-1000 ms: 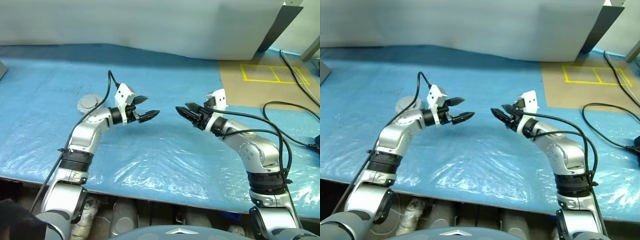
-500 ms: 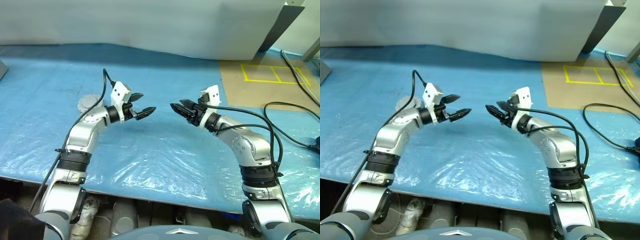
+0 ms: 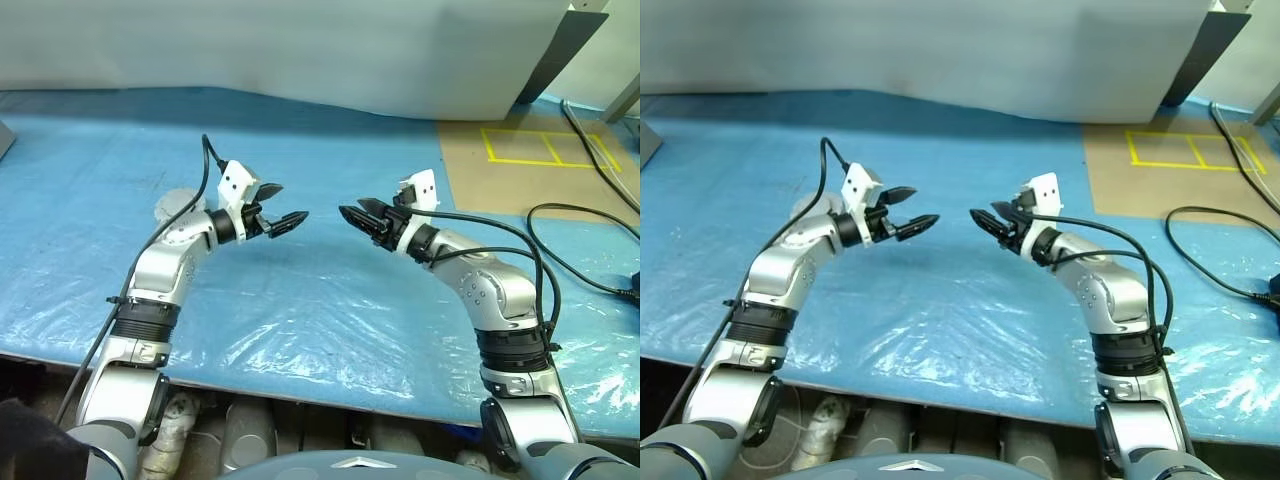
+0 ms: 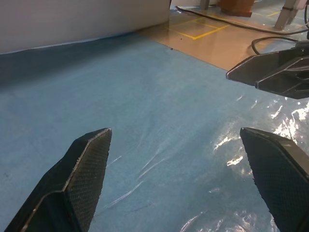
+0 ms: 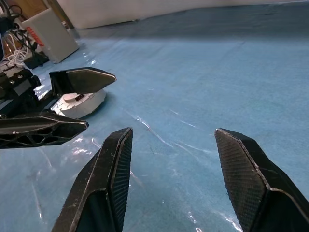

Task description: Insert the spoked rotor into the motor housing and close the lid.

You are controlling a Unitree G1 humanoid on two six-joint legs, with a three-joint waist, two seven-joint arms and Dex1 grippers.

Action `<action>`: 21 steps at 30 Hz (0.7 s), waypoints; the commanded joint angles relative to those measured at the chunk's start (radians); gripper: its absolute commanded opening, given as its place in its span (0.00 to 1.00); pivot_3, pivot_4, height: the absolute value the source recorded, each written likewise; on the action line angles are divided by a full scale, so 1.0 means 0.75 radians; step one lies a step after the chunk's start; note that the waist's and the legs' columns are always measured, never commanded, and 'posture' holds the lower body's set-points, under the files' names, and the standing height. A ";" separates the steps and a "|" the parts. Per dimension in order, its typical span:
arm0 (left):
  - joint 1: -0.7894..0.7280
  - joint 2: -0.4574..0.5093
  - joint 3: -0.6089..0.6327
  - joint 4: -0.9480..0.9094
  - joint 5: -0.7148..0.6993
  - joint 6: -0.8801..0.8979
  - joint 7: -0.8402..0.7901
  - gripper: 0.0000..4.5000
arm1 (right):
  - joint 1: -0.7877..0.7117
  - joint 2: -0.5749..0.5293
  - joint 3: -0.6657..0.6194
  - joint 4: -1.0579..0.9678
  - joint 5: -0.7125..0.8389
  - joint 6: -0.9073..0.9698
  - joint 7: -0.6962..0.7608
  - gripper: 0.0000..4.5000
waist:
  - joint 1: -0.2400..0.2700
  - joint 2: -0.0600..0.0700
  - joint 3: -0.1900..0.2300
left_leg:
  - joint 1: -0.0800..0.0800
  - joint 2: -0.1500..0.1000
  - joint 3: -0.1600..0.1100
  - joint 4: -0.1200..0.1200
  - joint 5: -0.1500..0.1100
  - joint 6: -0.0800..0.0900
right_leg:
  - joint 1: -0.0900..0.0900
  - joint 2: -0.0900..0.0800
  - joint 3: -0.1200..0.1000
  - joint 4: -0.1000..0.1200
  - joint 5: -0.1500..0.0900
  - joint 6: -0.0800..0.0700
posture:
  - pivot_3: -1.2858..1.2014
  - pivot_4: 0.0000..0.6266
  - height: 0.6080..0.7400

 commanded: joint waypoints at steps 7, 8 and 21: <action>-0.021 0.022 0.028 -0.024 0.005 -0.024 -0.002 1.00 | -0.039 0.035 0.005 0.019 -0.032 -0.042 -0.001 0.63 | -0.001 0.000 0.000 | 0.000 0.000 0.000 0.000 0.000 0.000 | 0.000 0.000 0.000 0.000 0.000 0.000 | 0.52 0.24 1.00; -0.020 0.024 0.029 -0.025 0.004 -0.022 -0.001 1.00 | -0.041 0.036 0.004 0.018 -0.033 -0.039 0.002 0.63 | 0.000 0.000 0.000 | 0.000 0.000 0.000 0.000 0.000 0.000 | 0.000 0.000 0.000 0.000 0.000 0.000 | 0.52 0.24 1.00; -0.008 0.010 0.027 -0.043 -0.004 -0.012 0.021 1.00 | -0.032 0.012 0.016 -0.012 -0.070 -0.056 0.025 0.63 | 0.000 0.000 0.000 | 0.000 0.000 0.000 0.000 0.000 0.000 | 0.000 0.000 0.000 0.000 0.000 0.000 | 0.52 0.24 1.00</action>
